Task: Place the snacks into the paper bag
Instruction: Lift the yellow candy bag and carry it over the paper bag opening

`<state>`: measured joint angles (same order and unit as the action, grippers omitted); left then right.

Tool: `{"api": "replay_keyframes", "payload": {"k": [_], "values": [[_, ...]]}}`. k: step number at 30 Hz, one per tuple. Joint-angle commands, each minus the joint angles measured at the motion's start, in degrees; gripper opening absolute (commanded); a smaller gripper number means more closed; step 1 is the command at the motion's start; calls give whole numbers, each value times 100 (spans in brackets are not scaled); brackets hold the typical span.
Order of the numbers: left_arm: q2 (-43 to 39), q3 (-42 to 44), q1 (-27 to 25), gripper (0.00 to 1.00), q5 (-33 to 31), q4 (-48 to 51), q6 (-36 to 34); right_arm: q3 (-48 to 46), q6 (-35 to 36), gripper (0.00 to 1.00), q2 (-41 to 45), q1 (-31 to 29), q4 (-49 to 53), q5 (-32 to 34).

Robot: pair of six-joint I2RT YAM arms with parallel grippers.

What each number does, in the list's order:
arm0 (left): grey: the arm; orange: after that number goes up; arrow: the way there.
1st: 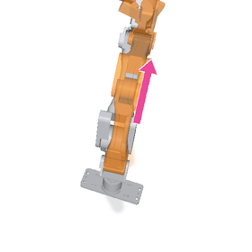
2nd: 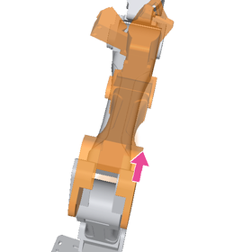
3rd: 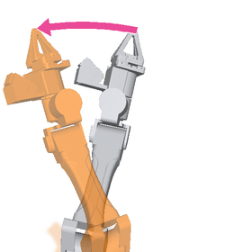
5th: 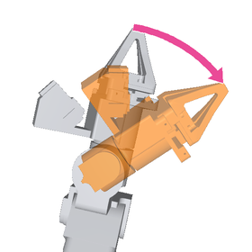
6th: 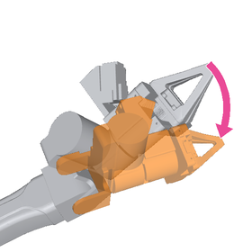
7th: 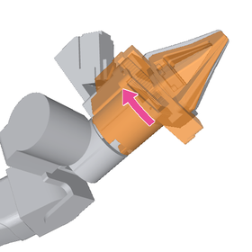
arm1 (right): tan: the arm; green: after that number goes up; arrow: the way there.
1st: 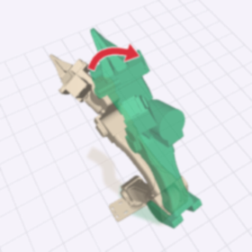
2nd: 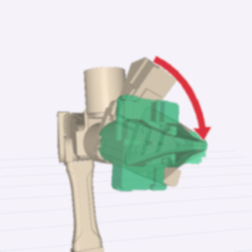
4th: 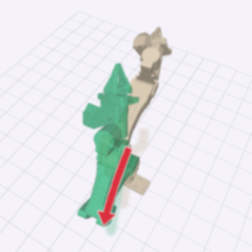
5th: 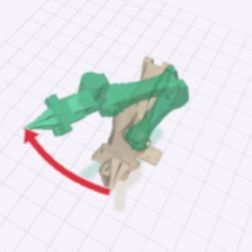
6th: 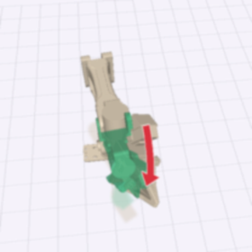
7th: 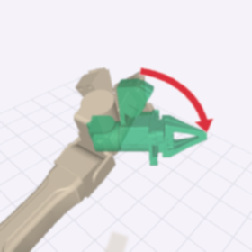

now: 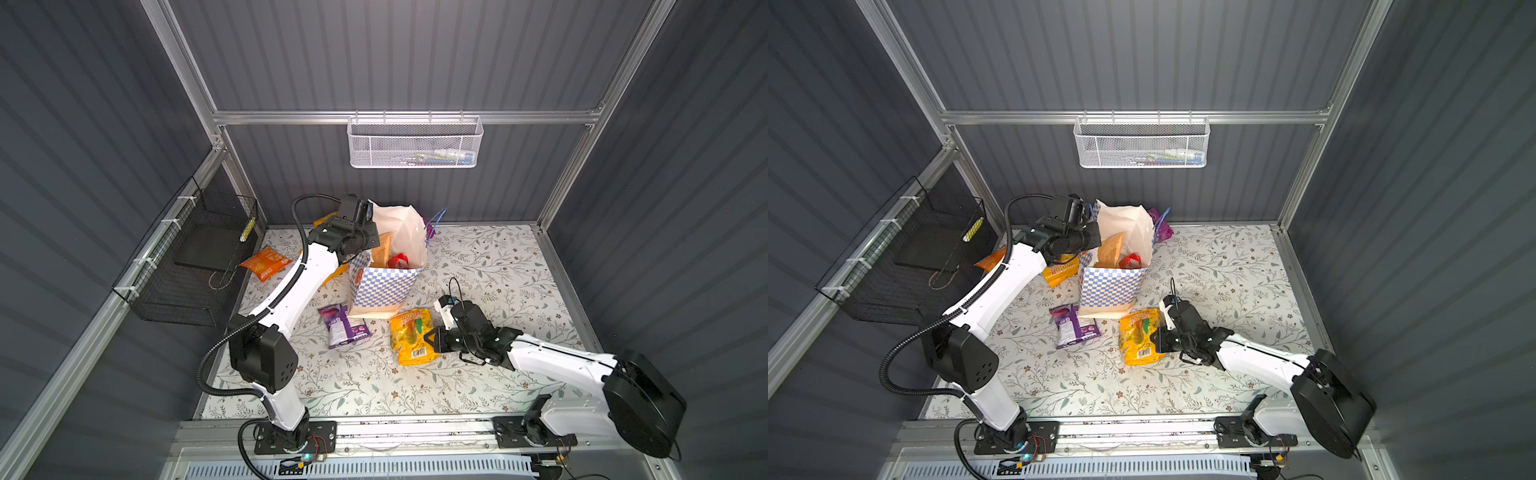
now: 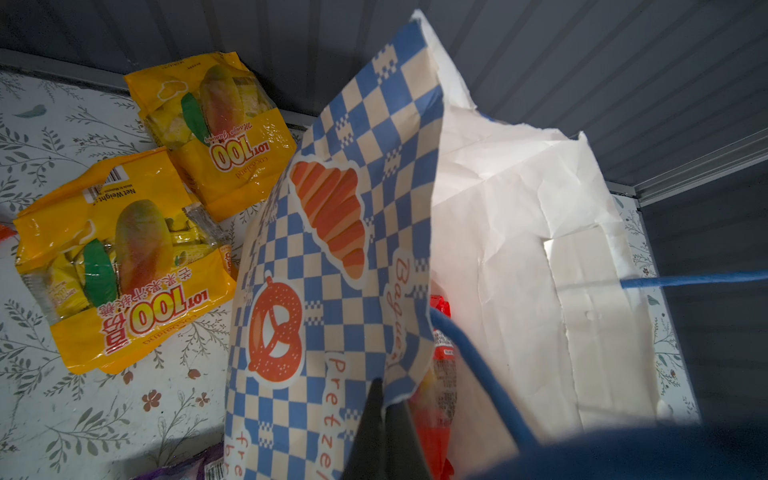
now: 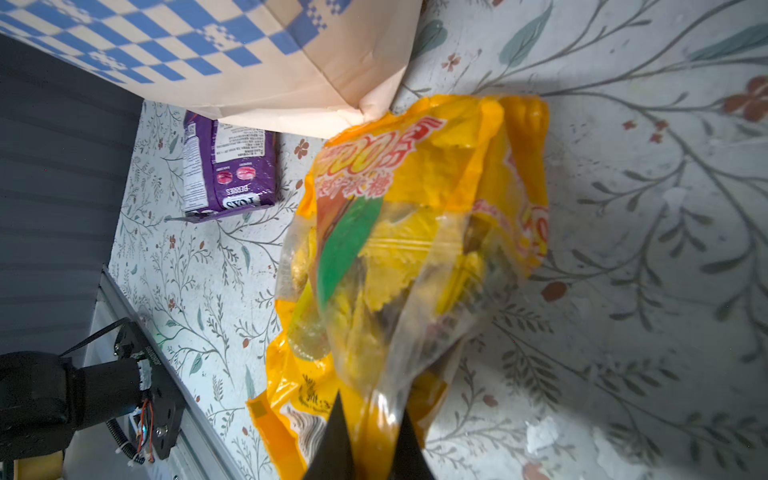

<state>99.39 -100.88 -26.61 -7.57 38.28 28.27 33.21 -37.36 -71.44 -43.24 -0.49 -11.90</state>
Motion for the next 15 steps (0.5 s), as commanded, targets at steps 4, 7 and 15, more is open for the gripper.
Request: {"api": "replay_keyframes", "payload": {"k": [4,7,15], "values": [[90,-48,-28,0,318,314,179,53,-113,0,1155,-17,488,363],[71,-46,-28,0,314,318,179,140,-63,0,1698,-17,922,598],[69,-43,-29,0,300,309,205,891,83,0,2780,-18,1911,945]]}}
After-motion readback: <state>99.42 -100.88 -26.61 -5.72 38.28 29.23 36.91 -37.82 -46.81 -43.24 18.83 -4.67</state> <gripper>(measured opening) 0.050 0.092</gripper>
